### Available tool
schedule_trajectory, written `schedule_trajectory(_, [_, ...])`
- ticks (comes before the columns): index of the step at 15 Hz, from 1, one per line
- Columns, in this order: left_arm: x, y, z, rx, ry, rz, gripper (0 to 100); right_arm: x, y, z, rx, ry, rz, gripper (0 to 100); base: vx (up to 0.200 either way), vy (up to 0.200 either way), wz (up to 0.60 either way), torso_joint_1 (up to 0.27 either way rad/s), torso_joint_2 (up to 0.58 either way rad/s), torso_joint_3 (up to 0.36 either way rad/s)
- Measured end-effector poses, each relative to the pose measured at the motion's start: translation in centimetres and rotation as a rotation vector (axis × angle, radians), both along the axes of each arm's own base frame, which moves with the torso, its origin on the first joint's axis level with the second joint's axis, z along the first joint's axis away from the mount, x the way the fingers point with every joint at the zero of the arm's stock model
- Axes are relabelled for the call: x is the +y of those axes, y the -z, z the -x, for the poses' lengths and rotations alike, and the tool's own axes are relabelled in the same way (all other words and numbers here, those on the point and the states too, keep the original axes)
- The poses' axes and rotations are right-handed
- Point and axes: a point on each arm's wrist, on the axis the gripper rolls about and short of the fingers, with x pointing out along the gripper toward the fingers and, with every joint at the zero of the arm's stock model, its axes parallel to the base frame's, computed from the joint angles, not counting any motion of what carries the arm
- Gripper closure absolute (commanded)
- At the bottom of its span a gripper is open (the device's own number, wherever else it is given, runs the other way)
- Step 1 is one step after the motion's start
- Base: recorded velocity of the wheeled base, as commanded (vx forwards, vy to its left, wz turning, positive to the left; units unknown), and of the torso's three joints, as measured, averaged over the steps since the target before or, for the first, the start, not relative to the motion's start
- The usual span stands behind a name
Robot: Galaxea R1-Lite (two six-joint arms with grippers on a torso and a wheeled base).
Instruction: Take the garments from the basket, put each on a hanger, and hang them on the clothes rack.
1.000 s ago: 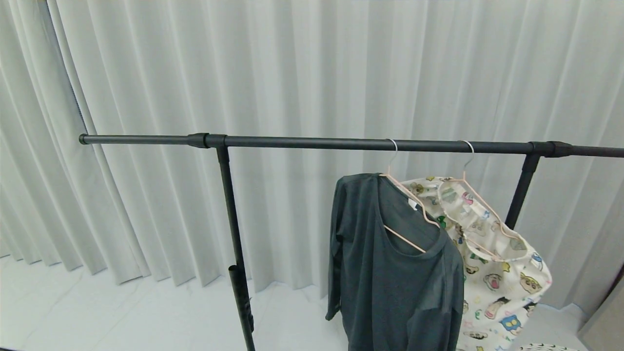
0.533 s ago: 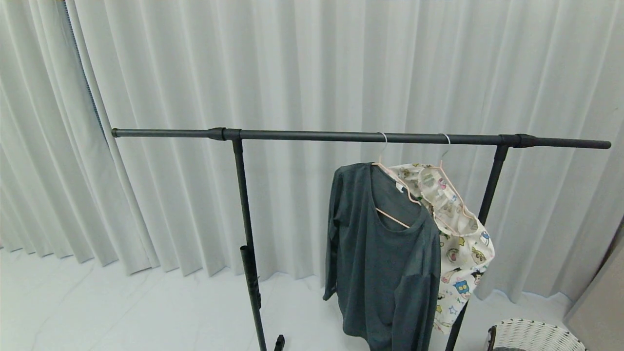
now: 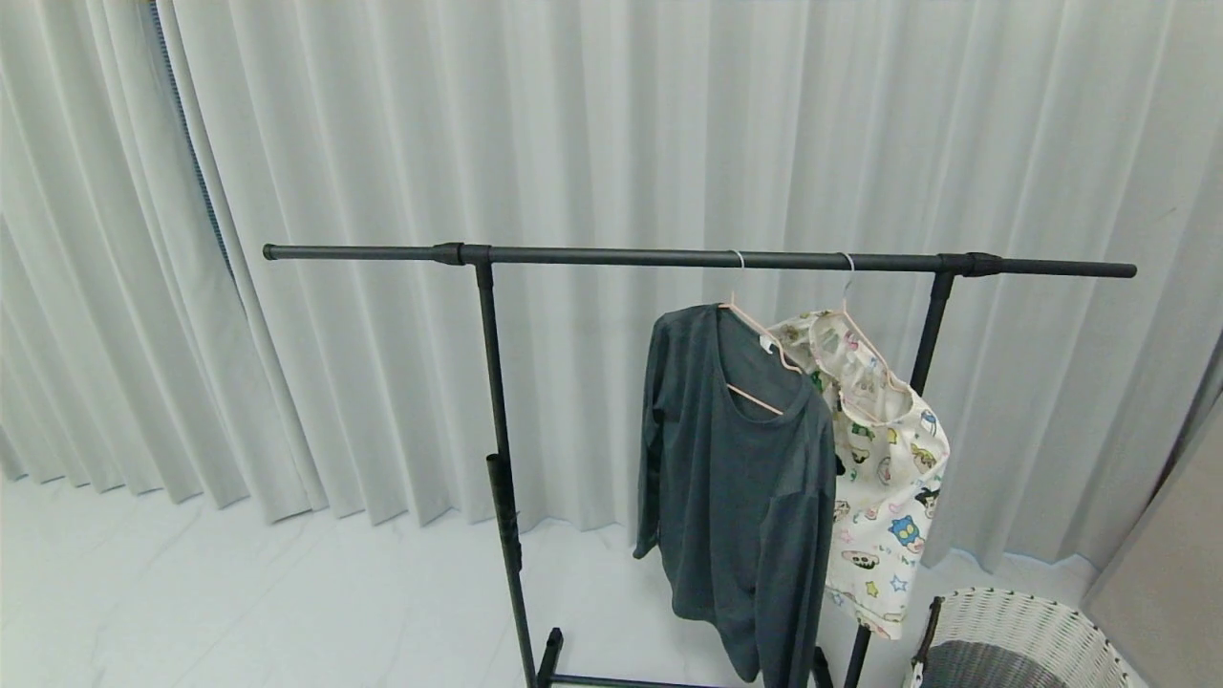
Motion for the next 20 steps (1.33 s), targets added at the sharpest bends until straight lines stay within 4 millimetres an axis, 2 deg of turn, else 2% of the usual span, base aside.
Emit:
schedule_trajectory(5, [0.2,0.1,1.2,-0.154,-0.045,0.087,100,0.0,0.0,0.3,-0.033,-0.007,-0.001,0,0.000,0.000,0.00,0.000,0.00,0.000])
schedule_trajectory(11, [0.3,0.3,2.0,-0.255,-0.094,0.180,100,0.0,0.0,0.6,-0.065,-0.007,0.001,0,0.000,0.000,0.00,-0.013,0.03,0.014])
schedule_trajectory(20, [0.3,0.5,2.5,-0.311,-0.078,0.199,100,0.2,0.1,1.9,-0.195,-0.042,0.007,0,0.000,0.000,0.00,-0.192,0.39,0.202])
